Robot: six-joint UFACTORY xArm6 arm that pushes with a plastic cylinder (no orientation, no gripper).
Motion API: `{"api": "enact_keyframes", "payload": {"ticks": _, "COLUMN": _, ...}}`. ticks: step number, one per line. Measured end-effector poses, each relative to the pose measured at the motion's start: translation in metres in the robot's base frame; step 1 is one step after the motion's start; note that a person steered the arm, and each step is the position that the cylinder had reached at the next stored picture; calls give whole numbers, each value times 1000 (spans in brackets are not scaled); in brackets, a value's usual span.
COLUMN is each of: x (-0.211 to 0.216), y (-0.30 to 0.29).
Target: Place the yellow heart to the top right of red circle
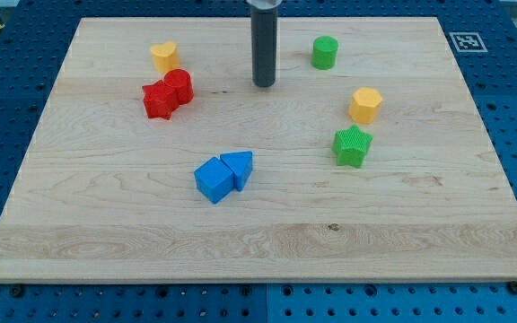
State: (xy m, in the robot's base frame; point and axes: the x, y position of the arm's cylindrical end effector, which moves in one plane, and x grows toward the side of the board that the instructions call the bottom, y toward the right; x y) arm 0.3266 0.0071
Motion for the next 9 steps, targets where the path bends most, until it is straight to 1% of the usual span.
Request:
{"api": "enact_keyframes", "payload": {"ticks": 1, "x": -50, "y": -26}}
{"api": "enact_keyframes", "payload": {"ticks": 2, "x": -85, "y": -119}}
{"api": "enact_keyframes", "payload": {"ticks": 3, "x": -70, "y": -208}}
{"api": "enact_keyframes", "payload": {"ticks": 4, "x": -49, "y": -205}}
{"api": "enact_keyframes", "payload": {"ticks": 5, "x": -64, "y": -173}}
{"api": "enact_keyframes", "payload": {"ticks": 6, "x": -50, "y": -163}}
{"api": "enact_keyframes", "payload": {"ticks": 8, "x": -42, "y": -196}}
{"api": "enact_keyframes", "payload": {"ticks": 9, "x": -35, "y": -194}}
